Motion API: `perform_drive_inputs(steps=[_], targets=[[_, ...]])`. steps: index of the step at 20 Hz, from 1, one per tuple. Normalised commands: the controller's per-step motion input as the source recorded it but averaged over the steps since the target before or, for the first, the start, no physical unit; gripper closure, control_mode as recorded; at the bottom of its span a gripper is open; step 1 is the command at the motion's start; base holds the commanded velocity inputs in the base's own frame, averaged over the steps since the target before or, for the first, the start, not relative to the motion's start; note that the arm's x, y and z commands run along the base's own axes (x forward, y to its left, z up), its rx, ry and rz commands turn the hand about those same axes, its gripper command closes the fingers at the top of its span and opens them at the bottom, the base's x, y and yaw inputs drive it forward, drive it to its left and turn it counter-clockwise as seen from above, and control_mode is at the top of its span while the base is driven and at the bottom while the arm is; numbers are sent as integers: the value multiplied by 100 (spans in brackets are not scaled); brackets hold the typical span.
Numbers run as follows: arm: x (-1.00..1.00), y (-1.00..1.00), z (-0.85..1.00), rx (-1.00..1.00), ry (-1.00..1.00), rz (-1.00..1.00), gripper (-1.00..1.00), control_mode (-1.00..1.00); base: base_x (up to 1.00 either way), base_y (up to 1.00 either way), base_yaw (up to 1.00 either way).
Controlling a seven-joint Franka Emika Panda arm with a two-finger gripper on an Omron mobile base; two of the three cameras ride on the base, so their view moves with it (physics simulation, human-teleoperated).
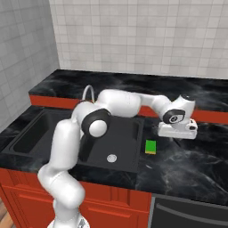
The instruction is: Pick the pan and sponge and place them into the sink. Then turn on the water.
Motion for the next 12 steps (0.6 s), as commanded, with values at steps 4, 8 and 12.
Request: perform_drive_inputs(steps=[4, 8, 12], targets=[[-37, 83, 28, -12, -8, 0, 100, -100, 0, 0, 0], [-47, 70, 56, -14, -19, 0, 100, -100, 0, 0, 0], [-56, 60, 62, -11, -23, 0, 100, -100, 0, 0, 0]])
